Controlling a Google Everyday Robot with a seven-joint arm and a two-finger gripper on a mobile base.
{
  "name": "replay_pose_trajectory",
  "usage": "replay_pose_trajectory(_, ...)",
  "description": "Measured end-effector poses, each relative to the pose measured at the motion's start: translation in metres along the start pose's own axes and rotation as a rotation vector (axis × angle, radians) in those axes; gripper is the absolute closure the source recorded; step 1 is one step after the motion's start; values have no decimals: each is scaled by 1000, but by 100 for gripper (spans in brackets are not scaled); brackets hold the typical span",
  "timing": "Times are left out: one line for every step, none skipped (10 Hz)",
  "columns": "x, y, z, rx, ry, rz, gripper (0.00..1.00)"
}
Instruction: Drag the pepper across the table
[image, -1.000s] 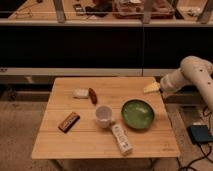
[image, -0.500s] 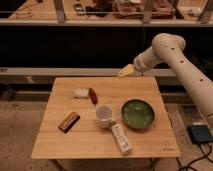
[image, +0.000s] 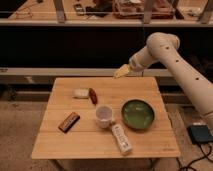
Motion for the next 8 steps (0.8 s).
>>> replay_pose_trajectory(-1,2,0,-5,-4,0,20)
replay_pose_trajectory(-1,2,3,-19,-18,-11,20)
replay_pose_trajectory(0,2,12,-48,-46,-33,20)
replay_pose_trajectory(6,-3,34,-99,-101,-85,20)
replay_pose_trajectory(12,-11,57,-128,-143,-120,20)
replay_pose_trajectory(18,-26,97,-155,-204,-157,20)
replay_pose_trajectory(25,-42,126,-160,-239,-165,20)
replay_pose_trajectory(30,-50,152,-168,-269,-138,20)
